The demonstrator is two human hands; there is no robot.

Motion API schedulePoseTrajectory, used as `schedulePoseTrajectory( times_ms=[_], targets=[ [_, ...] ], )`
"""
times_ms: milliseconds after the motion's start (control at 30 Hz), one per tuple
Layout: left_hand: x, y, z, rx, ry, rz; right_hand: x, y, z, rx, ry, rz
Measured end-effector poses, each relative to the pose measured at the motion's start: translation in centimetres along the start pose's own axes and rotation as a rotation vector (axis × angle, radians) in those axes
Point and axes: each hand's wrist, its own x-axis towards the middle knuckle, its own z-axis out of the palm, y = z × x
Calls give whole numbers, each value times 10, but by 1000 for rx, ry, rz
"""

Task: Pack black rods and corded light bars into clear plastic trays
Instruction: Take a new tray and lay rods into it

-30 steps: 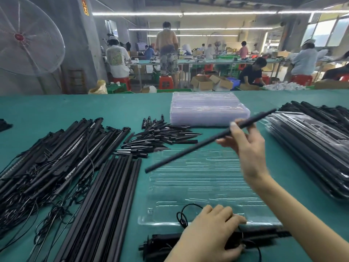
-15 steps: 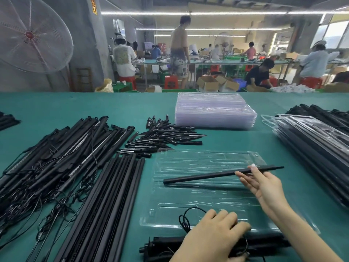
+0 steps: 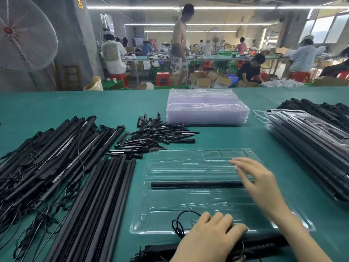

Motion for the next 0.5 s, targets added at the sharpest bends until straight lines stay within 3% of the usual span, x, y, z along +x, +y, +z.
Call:
schedulePoseTrajectory(
  times_ms=[100, 167, 500],
  targets=[
    [2, 0, 2, -16, 59, -15, -5, 8, 4, -116, -248, -90],
    [4, 0, 2, -19, 70, -14, -7, 9, 7, -157, -312, -107],
    [6, 4, 0, 15, 21, -79, 2, -3, 5, -379, -281, -240]
  ],
)
